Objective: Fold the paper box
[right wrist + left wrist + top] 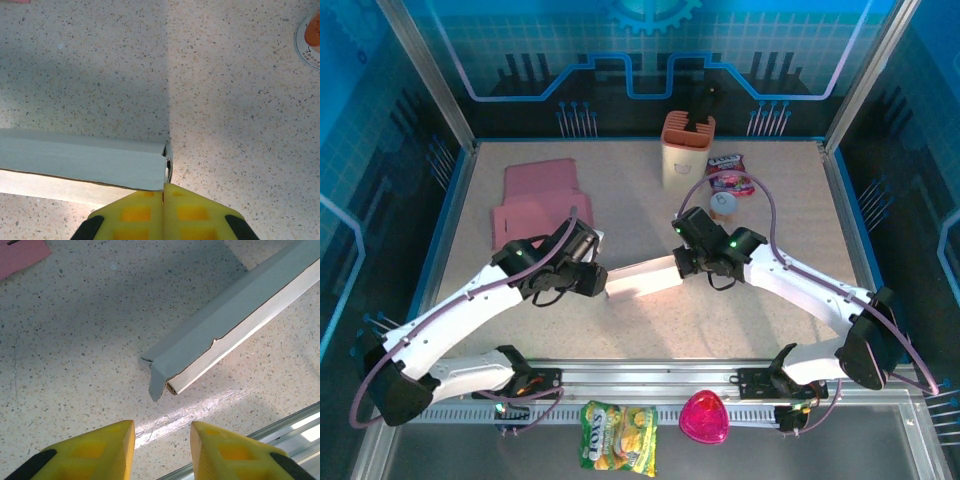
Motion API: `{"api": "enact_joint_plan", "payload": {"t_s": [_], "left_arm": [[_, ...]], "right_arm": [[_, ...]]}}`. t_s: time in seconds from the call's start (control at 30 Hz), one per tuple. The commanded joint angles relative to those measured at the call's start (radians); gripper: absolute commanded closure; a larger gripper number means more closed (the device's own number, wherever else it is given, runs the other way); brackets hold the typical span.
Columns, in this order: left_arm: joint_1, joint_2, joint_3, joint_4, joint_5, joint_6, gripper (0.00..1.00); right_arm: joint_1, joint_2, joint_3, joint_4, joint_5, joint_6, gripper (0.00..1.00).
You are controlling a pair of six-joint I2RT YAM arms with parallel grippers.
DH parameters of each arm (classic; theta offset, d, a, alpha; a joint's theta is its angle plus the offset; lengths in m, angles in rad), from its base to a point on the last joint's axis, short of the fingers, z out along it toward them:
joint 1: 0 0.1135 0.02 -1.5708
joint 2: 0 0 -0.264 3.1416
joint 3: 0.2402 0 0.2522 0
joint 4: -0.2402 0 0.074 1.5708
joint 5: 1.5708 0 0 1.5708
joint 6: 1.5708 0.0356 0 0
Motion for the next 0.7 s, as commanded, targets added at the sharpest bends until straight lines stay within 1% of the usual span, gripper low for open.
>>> {"api": "enact_joint_plan", "payload": {"t_s": [0.0, 0.1, 0.2, 0.67], "left_arm": [[0.004, 0.029, -0.004, -0.011, -0.004, 0.005, 0.65], [0.004, 0.073, 0.005, -0.004, 0.010, 0.001, 0.66], [0.005, 0.083, -0.001, 0.018, 0.012, 0.002, 0.67], [0.006, 0.115, 0.008, 0.046, -0.011, 0.024, 0.79]], "right_arm": [[0.014, 0.017, 0.017, -0.046, 0.015, 0.017, 1.00], [0.014, 0.015, 0.019, -0.050, 0.017, 0.016, 1.00], [0.015, 0.014, 0.017, -0.050, 0.019, 0.016, 1.00], [0.014, 0.011, 0.014, -0.047, 0.014, 0.019, 1.00]]}}
